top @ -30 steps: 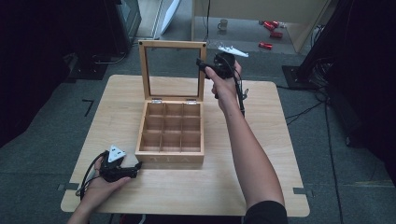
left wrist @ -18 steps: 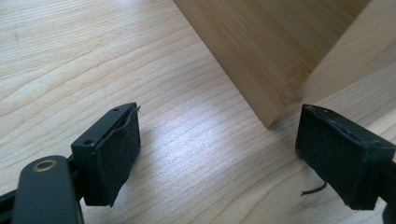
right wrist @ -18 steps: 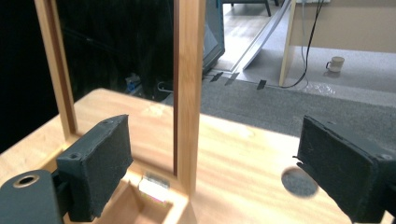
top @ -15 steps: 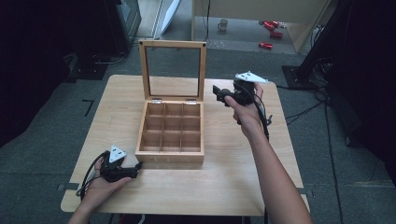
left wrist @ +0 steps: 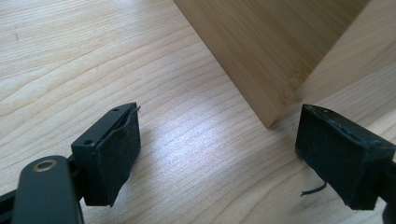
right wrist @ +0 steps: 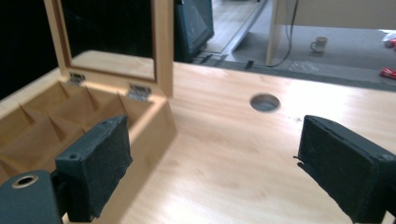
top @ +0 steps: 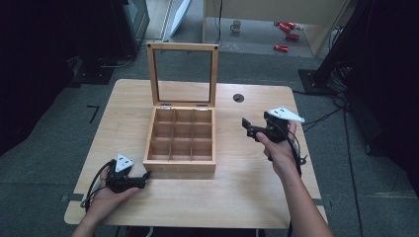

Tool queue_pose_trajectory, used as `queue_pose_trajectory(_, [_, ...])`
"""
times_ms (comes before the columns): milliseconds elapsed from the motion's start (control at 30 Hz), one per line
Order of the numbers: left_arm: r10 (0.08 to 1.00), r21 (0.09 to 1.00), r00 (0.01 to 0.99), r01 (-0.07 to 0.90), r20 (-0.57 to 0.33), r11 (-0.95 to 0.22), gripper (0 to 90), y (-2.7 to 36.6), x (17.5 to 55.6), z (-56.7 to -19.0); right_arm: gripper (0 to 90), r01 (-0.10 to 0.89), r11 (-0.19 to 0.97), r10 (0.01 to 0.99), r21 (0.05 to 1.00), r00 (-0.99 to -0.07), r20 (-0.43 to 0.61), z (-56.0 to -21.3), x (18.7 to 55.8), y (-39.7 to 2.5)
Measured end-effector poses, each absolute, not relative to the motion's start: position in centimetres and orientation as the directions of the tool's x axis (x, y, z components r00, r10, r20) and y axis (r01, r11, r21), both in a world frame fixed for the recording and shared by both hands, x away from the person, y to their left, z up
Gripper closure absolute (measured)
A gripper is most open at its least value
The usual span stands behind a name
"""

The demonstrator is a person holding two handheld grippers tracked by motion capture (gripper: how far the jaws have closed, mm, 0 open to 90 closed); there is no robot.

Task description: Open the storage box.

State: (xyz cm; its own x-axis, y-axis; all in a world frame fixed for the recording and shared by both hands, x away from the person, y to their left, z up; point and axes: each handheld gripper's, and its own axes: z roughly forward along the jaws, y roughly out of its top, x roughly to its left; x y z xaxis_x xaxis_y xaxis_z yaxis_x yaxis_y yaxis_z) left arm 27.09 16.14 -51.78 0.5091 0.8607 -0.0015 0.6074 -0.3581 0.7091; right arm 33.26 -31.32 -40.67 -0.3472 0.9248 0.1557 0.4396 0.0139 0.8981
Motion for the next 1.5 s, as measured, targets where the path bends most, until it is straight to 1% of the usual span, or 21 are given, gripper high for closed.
queue_pose_trajectory(33, [0.861, 0.709, 0.509, 0.607, -0.002, -0.358, 14.4, 16.1, 27.1, -51.8, 9.2, 0.440, 0.014, 0.925, 0.898, -0.347, 0.156, -40.7, 33.3, -31.3])
queue_pose_trajectory(67, [0.860, 0.709, 0.510, 0.608, -0.002, -0.358, 14.4, 16.2, 27.1, -51.8, 9.3, 0.444, 0.030, 0.931, 0.895, -0.339, 0.137, -41.2, 32.4, -31.8])
queue_pose_trajectory(267, [0.860, 0.709, 0.510, 0.607, 0.001, -0.360, 14.4, 16.1, 27.1, -51.8, 9.2, 0.471, 0.028, 0.942, 0.882, -0.308, 0.135, -42.9, 30.3, -33.4])
queue_pose_trajectory(733, [0.860, 0.707, 0.510, 0.606, 0.007, -0.365, 14.4, 16.1, 27.1, -51.8, 9.3, 0.570, 0.009, 0.966, 0.821, -0.216, 0.139, -48.5, 26.3, -36.4])
queue_pose_trajectory(1167, [0.860, 0.708, 0.511, 0.606, 0.005, -0.363, 14.4, 16.1, 27.1, -51.8, 9.3, 0.623, -0.020, 0.984, 0.782, -0.127, 0.126, -51.1, 22.4, -39.7])
queue_pose_trajectory(1300, [0.860, 0.708, 0.511, 0.607, 0.001, -0.361, 14.4, 16.2, 27.1, -51.8, 9.3, 0.639, 0.027, 0.988, 0.769, -0.135, 0.078, -51.9, 21.7, -39.6])
queue_pose_trajectory(1400, [0.860, 0.711, 0.510, 0.608, -0.007, -0.355, 14.4, 16.2, 27.1, -51.8, 9.3, 0.652, 0.090, 0.987, 0.753, -0.160, 0.020, -52.4, 21.7, -39.1])
queue_pose_trajectory(1500, [0.861, 0.711, 0.509, 0.609, -0.009, -0.352, 14.5, 16.3, 27.1, -51.8, 9.4, 0.659, 0.110, 0.984, 0.744, -0.177, 0.011, -52.4, 21.8, -38.6])
